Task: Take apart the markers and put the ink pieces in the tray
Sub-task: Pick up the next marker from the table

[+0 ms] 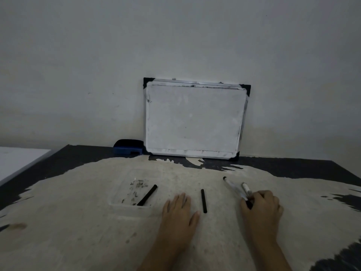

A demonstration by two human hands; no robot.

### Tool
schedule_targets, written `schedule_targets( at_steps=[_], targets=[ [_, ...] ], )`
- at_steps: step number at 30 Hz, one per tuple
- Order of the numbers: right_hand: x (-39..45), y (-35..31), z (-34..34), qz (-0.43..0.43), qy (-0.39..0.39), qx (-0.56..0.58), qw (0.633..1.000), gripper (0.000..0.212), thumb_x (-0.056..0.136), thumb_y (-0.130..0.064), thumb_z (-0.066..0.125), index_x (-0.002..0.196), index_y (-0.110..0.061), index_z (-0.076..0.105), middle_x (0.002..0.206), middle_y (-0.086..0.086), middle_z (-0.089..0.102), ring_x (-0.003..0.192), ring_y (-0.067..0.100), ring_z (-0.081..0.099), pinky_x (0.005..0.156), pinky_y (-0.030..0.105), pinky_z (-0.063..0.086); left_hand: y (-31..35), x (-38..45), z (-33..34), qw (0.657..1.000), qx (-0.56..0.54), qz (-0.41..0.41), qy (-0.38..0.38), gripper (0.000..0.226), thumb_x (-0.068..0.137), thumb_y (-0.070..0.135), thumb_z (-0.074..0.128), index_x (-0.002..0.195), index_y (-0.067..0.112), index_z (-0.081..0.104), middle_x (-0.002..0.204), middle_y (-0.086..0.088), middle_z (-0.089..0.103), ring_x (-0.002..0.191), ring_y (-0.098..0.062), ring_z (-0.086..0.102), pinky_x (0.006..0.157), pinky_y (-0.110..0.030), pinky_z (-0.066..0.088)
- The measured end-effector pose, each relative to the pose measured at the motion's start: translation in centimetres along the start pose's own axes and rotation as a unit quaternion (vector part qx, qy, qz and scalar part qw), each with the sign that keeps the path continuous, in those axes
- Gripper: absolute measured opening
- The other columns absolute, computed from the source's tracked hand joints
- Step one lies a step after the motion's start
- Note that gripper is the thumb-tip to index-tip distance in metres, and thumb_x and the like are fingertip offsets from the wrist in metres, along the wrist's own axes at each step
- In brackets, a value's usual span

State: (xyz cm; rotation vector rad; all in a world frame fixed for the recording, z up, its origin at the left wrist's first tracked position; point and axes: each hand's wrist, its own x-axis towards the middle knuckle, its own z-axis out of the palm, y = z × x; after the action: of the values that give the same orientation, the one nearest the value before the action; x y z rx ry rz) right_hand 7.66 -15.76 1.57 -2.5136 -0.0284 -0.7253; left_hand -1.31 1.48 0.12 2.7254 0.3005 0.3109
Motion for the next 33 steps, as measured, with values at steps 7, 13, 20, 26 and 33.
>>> schedule_targets(
  at_steps=[7, 13, 20, 26, 33],
  targets=[
    [-1.1, -3.3, -1.6, -0.053, -0.178, 0.317, 0.930, 0.017, 0.092, -0.009, 0.050, 0.078, -0.006, 0.060, 0.062, -0.002, 0.056, 0.052, 0.006, 0.048, 0.049, 0.014, 0.041, 1.0, -0.1, -2.1, 0.866, -0.483, -0.040, 0.126, 0.039, 0.091, 0.043, 0.039, 0.129, 0.033, 0.044, 0.133, 0.011, 0.050, 0.116, -0.002, 0.049, 0.094, -0.017, 0.040],
    [-1.7, -4.4, -1.6, -0.102, -0.337, 0.311, 0.883, 0.032, 0.096, -0.016, 0.043, 0.067, -0.010, 0.056, 0.059, 0.001, 0.050, 0.044, -0.001, 0.040, 0.048, 0.011, 0.034, -0.1, 0.5, -2.3, 0.749, -0.657, -0.013, 0.089, 0.040, 0.091, 0.036, 0.032, 0.122, 0.023, 0.053, 0.122, -0.001, 0.062, 0.109, -0.013, 0.061, 0.096, -0.030, 0.049],
    [-1.7, -4.7, -3.2, -0.011, -0.497, 0.380, 0.780, 0.036, 0.094, -0.033, 0.045, 0.071, -0.016, 0.067, 0.048, -0.006, 0.033, 0.041, 0.007, 0.025, 0.042, 0.019, 0.020, -0.2, 0.5, -2.7, 0.699, -0.710, -0.006, 0.087, 0.033, 0.085, 0.029, 0.041, 0.109, 0.016, 0.061, 0.094, -0.006, 0.071, 0.095, -0.017, 0.067, 0.085, -0.026, 0.055],
    [-1.6, -4.1, -2.9, -0.096, -0.453, 0.321, 0.826, 0.032, 0.093, -0.030, 0.047, 0.070, -0.020, 0.065, 0.046, -0.011, 0.041, 0.041, 0.000, 0.034, 0.046, 0.014, 0.027, -0.2, 0.7, -2.2, 0.706, -0.697, -0.042, 0.117, 0.027, 0.079, 0.033, 0.049, 0.087, 0.014, 0.066, 0.105, -0.007, 0.072, 0.099, -0.022, 0.067, 0.084, -0.033, 0.053],
    [-1.8, -3.8, -1.8, -0.150, -0.308, 0.247, 0.907, 0.023, 0.088, -0.024, 0.057, 0.067, -0.029, 0.064, 0.059, -0.004, 0.060, 0.053, 0.003, 0.050, 0.055, 0.018, 0.042, 0.1, 0.4, -1.7, 0.706, -0.686, -0.085, 0.152, 0.024, 0.072, 0.033, 0.059, 0.083, 0.019, 0.074, 0.092, 0.001, 0.075, 0.096, -0.013, 0.067, 0.093, -0.035, 0.048]
  ],
)
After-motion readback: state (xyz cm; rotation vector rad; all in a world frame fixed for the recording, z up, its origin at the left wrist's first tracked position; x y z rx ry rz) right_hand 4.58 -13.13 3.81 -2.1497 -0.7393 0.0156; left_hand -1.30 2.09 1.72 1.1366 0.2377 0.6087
